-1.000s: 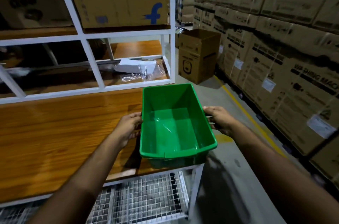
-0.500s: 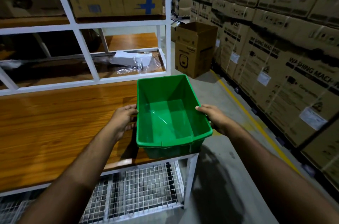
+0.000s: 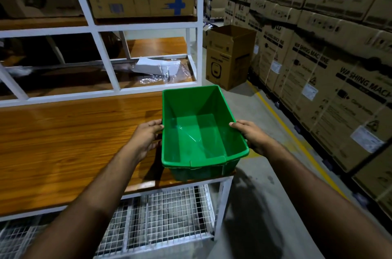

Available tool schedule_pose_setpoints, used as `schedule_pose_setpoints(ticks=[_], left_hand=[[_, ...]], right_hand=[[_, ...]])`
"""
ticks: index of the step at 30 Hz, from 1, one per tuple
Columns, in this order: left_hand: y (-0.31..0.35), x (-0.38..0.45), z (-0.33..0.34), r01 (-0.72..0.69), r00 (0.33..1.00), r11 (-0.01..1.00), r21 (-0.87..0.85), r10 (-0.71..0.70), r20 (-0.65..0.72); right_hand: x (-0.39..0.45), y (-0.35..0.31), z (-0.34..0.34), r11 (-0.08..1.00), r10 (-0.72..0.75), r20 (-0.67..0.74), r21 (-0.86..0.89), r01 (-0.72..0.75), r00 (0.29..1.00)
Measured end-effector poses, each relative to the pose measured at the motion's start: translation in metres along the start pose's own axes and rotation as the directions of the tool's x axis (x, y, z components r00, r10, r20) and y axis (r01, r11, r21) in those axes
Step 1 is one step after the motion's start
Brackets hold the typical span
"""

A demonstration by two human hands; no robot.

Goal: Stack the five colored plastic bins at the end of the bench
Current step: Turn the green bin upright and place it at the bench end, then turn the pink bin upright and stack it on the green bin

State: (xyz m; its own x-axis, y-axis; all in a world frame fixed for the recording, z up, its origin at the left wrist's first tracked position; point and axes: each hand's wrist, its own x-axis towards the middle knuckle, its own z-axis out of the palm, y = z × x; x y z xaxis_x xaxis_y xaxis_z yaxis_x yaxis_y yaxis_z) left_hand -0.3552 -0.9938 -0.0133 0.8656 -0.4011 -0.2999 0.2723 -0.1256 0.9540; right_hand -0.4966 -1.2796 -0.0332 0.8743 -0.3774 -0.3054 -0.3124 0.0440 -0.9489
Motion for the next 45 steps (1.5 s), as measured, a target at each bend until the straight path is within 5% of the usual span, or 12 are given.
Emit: schedule_pose_setpoints(ticks=[15,20,24,29,38,45], left_hand=[[0.0,-0.002,-0.005,0.026,0.999,0.997,-0.079,-0.027,-0.018],[-0.002,-0.01,-0.014,-0.016,0.996,0.999,-0.035,0.013,-0.088],[-0.004,-0.023,-0.034,-0.086,0.981,0.993,0.083,0.099,-0.169],[-0.013,-0.056,-0.095,-0.119,0.944,0.931,0.344,0.213,-0.252],[-0.045,-0.135,-0.282,0.081,0.887,0.544,0.835,0.343,-0.31],[-0.067,-0.192,-0.452,0.165,0.823,0.348,0.923,0.466,-0.323]], right_hand=[[-0.011,-0.02,0.004,0.992,-0.066,-0.126,-0.119,0.051,0.99],[0.0,-0.034,0.002,0.833,-0.345,-0.2,-0.515,0.201,0.917],[0.002,-0.052,0.028,0.467,-0.525,0.065,-0.811,0.351,0.848],[-0.001,-0.072,0.109,0.091,-0.578,0.407,-0.829,0.552,0.707],[-0.018,-0.078,0.315,-0.12,-0.4,0.687,-0.695,0.709,0.606],[-0.041,-0.066,0.516,-0.081,-0.337,0.719,-0.665,0.742,0.608]])
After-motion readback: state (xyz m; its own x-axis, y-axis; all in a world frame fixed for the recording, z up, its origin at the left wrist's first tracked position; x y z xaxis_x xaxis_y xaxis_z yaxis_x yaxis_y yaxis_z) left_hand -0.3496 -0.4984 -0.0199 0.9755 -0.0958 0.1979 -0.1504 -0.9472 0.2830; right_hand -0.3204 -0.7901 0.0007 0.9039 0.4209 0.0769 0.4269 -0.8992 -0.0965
